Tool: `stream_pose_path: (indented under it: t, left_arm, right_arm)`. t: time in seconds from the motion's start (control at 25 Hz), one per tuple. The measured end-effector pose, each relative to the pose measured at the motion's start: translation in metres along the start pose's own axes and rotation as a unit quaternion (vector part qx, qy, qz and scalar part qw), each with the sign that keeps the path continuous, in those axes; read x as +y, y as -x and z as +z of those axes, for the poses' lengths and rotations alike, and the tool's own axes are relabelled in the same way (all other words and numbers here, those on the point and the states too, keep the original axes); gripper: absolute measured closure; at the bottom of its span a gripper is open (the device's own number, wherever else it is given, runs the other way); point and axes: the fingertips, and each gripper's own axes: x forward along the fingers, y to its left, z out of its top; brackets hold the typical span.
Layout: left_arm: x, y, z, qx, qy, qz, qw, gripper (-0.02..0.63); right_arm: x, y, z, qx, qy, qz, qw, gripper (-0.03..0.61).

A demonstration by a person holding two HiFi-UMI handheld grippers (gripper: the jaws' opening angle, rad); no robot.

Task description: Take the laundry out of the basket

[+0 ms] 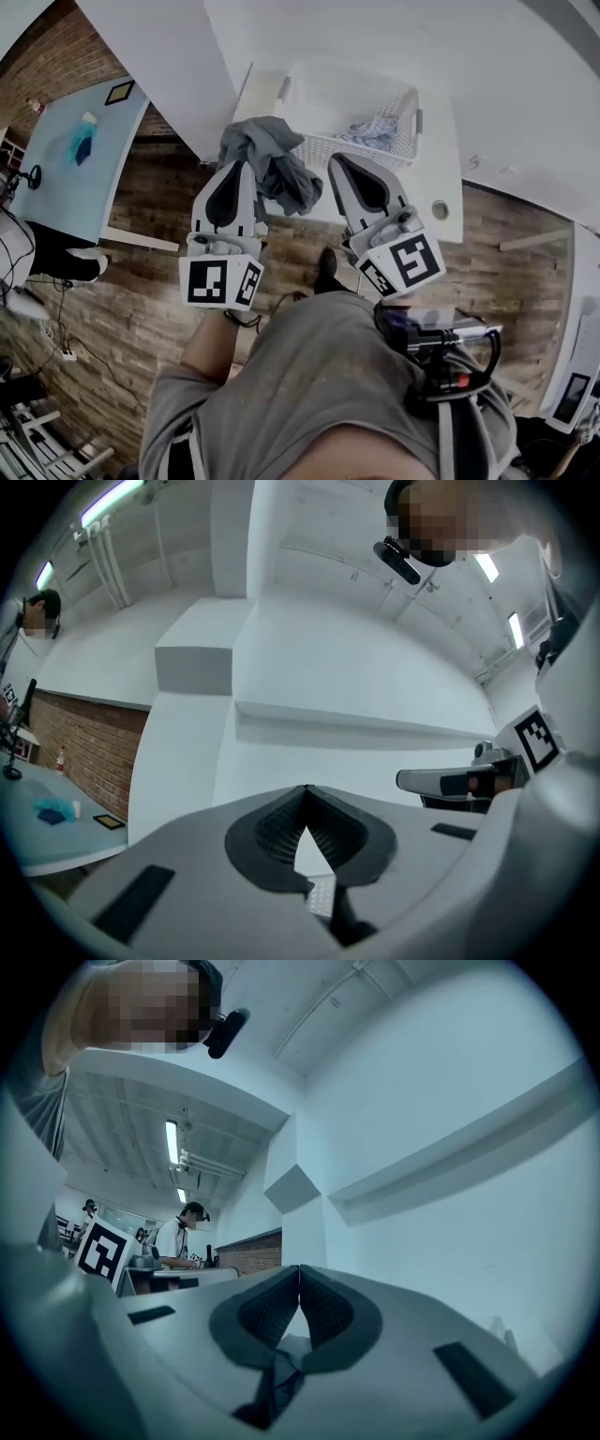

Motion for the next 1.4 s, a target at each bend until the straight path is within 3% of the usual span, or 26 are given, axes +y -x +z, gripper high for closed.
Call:
stream_pose_path:
  t: [0.16, 0.64, 1.0, 1.4]
  left_arm:
    - [-0.003, -0.002, 0.015, -0.016, -0.006, -0.014, 0.9998, 0.606]
    - [-0.047, -0.018, 0.006, -0.012, -0.003, -0.049, 0.9987, 0.606]
    - [-0.087, -0.053, -0.009, 0.017, -0.006, -0.084, 0.9963, 0.605]
    - [-0.129, -0.13, 0.007, 0.007, -0.027, -0.09, 0.9956, 0.604]
  right_arm:
    - [0.003, 0.005, 0.009, -0.008, 0.012, -0.009, 1.0, 0.571]
    - [-0.027, 0.051, 0.017, -0.004, 0.02, -0.071, 0.997, 0.571]
    - [-0.076, 0.087, 0.02, -0.022, -0.002, -0.115, 0.993, 0.571]
    - [-0.161, 0.119, 0.038, -0.052, -0.015, -0.143, 0.988, 0.571]
